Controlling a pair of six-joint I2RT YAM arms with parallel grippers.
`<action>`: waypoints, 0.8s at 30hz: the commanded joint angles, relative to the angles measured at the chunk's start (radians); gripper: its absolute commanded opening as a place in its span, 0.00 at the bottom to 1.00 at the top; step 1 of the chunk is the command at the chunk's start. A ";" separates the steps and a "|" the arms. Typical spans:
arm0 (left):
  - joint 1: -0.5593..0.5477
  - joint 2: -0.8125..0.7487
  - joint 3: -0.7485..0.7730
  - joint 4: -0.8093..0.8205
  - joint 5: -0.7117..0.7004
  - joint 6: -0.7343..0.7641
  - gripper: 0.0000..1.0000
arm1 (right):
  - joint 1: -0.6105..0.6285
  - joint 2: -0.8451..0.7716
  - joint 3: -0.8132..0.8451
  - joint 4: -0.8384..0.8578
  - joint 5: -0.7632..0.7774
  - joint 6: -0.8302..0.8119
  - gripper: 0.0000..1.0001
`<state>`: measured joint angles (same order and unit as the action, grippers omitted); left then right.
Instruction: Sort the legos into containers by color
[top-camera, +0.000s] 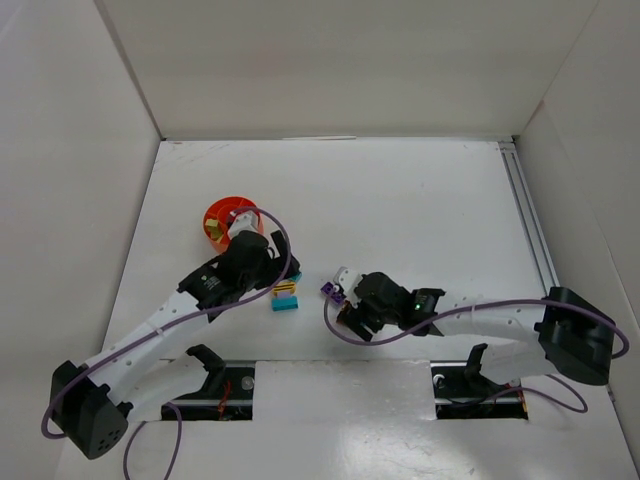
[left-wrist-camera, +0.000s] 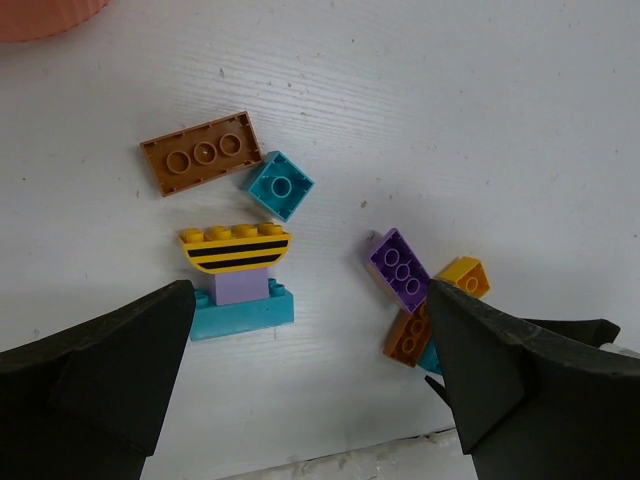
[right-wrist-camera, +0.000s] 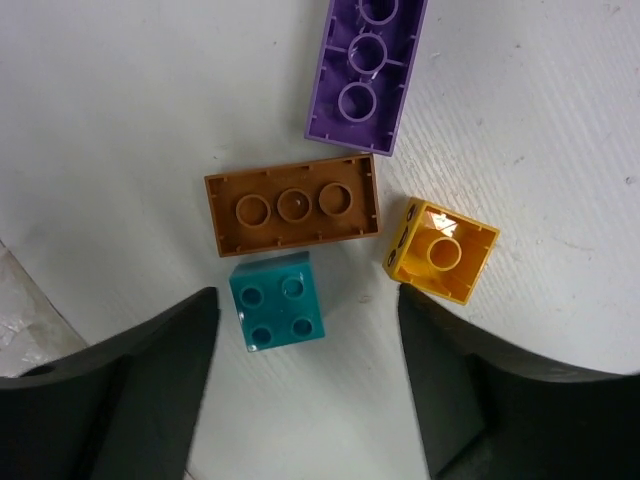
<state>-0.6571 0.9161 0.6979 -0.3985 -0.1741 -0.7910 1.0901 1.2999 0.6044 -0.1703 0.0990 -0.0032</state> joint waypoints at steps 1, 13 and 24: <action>-0.004 -0.037 0.040 -0.013 -0.024 -0.011 1.00 | 0.010 0.027 -0.011 0.078 0.007 -0.003 0.72; -0.004 -0.037 0.106 -0.123 -0.153 -0.068 1.00 | 0.030 0.045 -0.040 0.097 0.007 0.037 0.51; 0.114 -0.101 0.106 -0.213 -0.228 -0.140 1.00 | 0.039 -0.066 0.067 0.026 -0.056 -0.038 0.22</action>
<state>-0.5735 0.8680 0.7692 -0.5568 -0.3466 -0.8944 1.1206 1.3052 0.5823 -0.1505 0.0555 -0.0086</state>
